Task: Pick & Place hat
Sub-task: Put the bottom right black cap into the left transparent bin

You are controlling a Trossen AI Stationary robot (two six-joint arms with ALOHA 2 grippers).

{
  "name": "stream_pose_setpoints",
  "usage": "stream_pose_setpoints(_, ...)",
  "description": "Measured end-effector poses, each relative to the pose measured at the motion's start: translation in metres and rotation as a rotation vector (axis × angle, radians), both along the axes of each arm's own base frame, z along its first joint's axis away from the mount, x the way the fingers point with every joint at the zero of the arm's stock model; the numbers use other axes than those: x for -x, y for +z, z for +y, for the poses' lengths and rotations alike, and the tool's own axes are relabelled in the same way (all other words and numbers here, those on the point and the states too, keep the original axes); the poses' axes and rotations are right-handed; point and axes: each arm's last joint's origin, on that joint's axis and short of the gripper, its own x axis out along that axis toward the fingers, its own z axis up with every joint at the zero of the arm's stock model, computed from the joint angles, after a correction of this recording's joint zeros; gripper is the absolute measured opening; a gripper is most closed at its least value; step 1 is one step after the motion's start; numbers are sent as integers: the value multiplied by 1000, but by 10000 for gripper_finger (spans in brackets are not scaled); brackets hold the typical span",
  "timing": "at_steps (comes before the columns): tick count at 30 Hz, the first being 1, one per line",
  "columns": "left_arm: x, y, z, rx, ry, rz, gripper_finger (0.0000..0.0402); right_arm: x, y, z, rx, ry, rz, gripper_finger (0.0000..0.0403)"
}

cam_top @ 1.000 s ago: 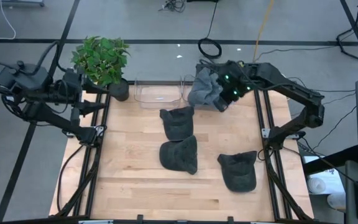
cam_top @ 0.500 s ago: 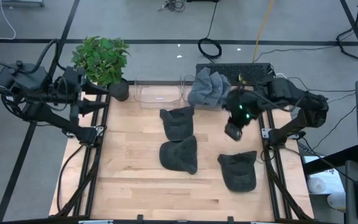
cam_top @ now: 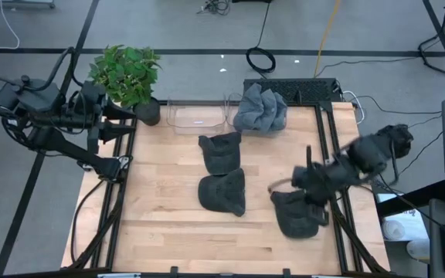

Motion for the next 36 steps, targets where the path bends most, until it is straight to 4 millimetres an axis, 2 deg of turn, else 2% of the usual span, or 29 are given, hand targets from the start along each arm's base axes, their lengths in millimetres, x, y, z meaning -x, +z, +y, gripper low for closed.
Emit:
stream_pose_setpoints(8, 0, 0, 0, 41, 15, -5, 234, 12, -17, 59, -5, 45, 131, 0)
stream_pose_setpoints(13, 0, 0, 0, 41, 15, -4, 234, 9, -41, 97, 73, 132, 188, 0)
stream_pose_setpoints(20, 0, 0, 0, 59, 23, -2, 234, 2, -73, 131, 229, 203, 189, 0)
stream_pose_setpoints(28, 1, -2, 0, 69, 27, 12, 234, 15, -111, 153, 343, 206, 264, 0)
stream_pose_setpoints(36, 1, -2, 0, 65, 27, 14, 234, 20, -151, 156, 381, 248, 355, 0)
